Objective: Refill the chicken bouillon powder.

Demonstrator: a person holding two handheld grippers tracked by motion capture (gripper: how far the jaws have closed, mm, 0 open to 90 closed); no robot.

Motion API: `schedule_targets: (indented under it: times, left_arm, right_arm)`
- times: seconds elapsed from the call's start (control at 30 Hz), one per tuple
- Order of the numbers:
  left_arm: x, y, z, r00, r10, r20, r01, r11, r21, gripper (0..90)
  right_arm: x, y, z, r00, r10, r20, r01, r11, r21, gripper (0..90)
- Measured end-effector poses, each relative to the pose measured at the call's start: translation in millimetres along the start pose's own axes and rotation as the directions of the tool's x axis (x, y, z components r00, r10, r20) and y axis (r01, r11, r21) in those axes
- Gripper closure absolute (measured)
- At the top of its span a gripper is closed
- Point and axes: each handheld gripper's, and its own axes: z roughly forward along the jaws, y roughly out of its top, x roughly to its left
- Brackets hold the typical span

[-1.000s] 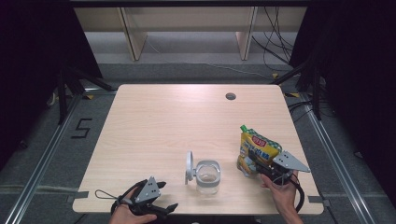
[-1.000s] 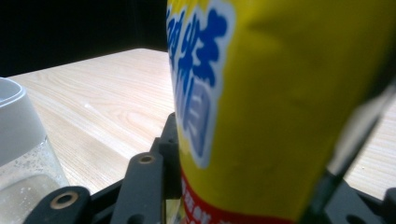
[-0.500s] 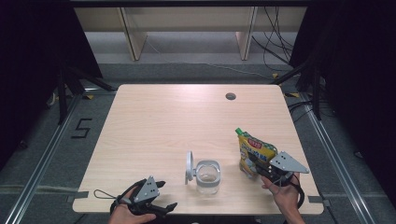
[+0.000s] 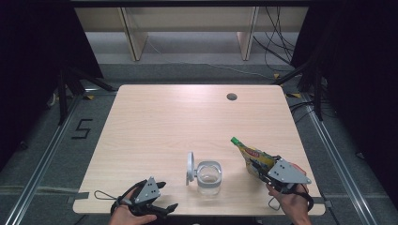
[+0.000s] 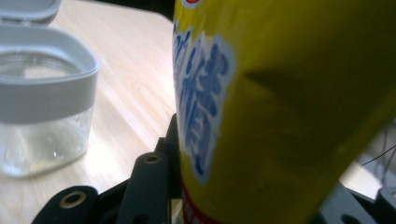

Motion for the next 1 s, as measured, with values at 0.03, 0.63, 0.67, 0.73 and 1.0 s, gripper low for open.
schedule_targets:
  times: [0.03, 0.63, 0.67, 0.73, 1.0]
  left_arm:
    - [0.0, -0.1, 0.0, 1.0000, 0.000, -0.001, 0.000, 1.0000, 0.002, 18.2]
    - [2.2, -1.7, 1.6, 0.9999, 0.012, 0.003, -0.012, 0.9999, -0.006, 18.2]
    - [1.8, -2.3, 2.2, 1.0000, -0.005, 0.000, 0.005, 1.0000, -0.002, 18.3]
    - [1.9, -1.9, 1.5, 1.0000, 0.006, -0.006, -0.006, 0.9999, 0.013, 18.2]
    - [1.5, -2.1, 2.2, 1.0000, -0.001, -0.001, 0.001, 1.0000, 0.009, 18.3]
  right_arm:
    - [3.1, 2.9, -1.2, 0.9990, -0.045, -0.005, 0.045, 0.999, 0.012, 65.2]
    - [30.3, 30.8, -19.1, 0.9107, -0.404, -0.084, 0.412, 0.904, 0.112, 66.6]
    - [33.4, 32.3, -20.3, 0.8976, -0.430, -0.097, 0.440, 0.890, 0.122, 66.6]
    - [35.1, 33.0, -21.0, 0.8938, -0.438, -0.095, 0.448, 0.884, 0.132, 66.6]
    - [43.9, 34.2, -17.9, 0.8413, -0.535, -0.075, 0.539, 0.822, 0.183, 66.7]
